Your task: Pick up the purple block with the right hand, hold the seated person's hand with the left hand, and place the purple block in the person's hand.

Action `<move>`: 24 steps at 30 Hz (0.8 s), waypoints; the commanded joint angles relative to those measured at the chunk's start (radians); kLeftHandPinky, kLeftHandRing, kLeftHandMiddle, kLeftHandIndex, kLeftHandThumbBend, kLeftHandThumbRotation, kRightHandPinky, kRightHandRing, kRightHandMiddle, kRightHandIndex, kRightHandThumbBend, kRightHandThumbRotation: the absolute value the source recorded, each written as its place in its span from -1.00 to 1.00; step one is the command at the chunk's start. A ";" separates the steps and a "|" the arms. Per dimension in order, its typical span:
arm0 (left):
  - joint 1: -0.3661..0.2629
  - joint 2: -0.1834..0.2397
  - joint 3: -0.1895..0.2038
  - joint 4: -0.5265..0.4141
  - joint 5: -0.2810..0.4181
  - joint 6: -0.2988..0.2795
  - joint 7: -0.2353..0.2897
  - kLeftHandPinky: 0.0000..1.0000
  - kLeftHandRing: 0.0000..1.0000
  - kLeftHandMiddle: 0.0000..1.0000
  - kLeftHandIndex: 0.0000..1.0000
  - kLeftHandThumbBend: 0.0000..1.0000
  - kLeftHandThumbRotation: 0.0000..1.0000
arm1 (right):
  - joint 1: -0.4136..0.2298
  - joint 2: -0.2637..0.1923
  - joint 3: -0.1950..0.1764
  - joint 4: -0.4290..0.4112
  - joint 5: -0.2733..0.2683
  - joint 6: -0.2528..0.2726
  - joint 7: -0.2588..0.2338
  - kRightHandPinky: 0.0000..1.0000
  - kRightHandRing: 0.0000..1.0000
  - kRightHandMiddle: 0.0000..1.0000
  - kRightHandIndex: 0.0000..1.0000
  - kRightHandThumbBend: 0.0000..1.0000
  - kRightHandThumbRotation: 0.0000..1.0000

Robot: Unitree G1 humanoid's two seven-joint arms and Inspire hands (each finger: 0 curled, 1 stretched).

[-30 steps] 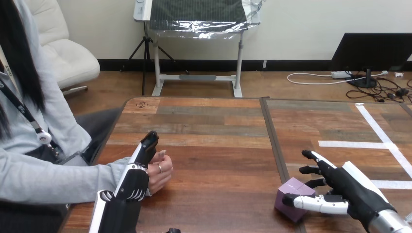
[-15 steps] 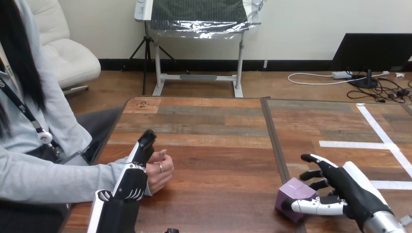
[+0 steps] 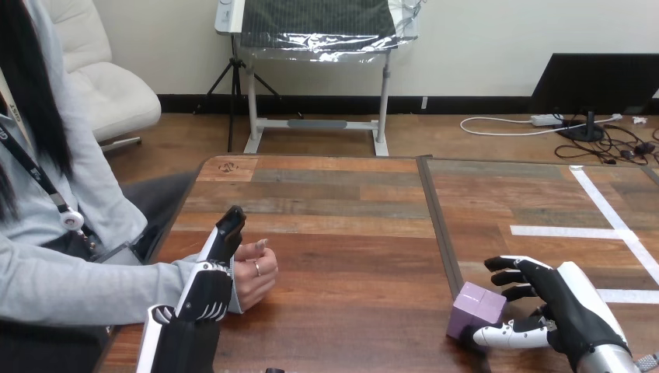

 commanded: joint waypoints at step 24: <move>-0.023 -0.001 0.012 -0.058 0.010 -0.010 0.016 0.97 0.94 0.94 0.87 1.00 0.23 | 0.006 0.017 -0.009 0.020 -0.016 0.036 -0.077 0.38 0.53 0.61 0.67 0.80 -0.92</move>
